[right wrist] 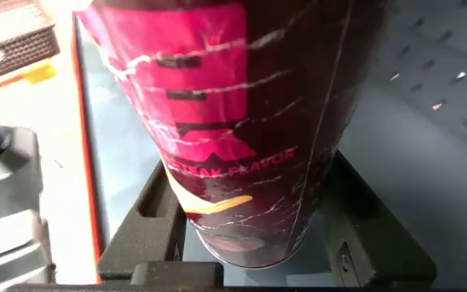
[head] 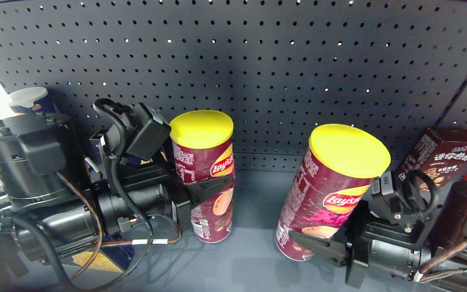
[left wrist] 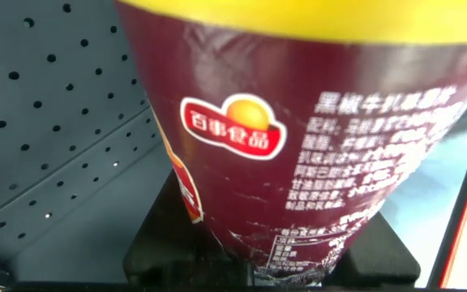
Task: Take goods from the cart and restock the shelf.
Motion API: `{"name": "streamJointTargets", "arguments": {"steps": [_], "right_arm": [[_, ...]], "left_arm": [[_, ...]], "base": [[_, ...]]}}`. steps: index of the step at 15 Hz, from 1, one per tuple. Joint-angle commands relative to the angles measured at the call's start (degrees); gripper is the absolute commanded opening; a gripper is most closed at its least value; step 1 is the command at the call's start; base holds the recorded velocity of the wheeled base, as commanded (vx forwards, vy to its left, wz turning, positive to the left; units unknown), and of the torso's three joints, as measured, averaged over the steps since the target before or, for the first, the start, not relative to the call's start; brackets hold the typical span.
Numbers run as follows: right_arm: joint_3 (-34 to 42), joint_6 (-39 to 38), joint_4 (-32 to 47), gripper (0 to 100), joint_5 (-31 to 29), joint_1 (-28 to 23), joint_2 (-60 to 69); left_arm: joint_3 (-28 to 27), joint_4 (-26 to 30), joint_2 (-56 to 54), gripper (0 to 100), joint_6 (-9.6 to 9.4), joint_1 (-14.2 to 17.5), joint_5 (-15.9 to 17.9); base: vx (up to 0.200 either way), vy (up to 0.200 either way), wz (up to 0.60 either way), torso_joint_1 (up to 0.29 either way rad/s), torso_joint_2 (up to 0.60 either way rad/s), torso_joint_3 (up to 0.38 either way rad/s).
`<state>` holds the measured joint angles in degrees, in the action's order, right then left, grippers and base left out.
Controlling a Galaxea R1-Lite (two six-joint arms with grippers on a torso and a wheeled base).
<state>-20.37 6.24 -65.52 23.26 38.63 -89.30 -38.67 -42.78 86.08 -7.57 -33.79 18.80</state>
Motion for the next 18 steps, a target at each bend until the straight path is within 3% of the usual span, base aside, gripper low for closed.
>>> {"name": "streamJointTargets", "arguments": {"steps": [1,9,18], "right_arm": [[2.44,0.00,-0.92,0,-0.06,1.09,0.17],[4.81,0.00,-1.10,0,-7.18,6.02,-0.62],[4.90,-0.09,-1.10,0,-9.64,7.25,-2.20]], "left_arm": [[0.00,-0.03,-0.03,0,0.01,-0.57,-0.43],[0.44,0.06,0.06,0,0.01,-0.57,-0.78],[0.61,-0.03,0.58,0,-0.08,-0.49,-0.78]], "base": [[0.000,0.000,0.00,0.000,0.00,0.000],[0.000,0.000,0.00,0.000,0.00,0.000],[0.000,0.000,0.00,0.000,0.00,0.000]]}}
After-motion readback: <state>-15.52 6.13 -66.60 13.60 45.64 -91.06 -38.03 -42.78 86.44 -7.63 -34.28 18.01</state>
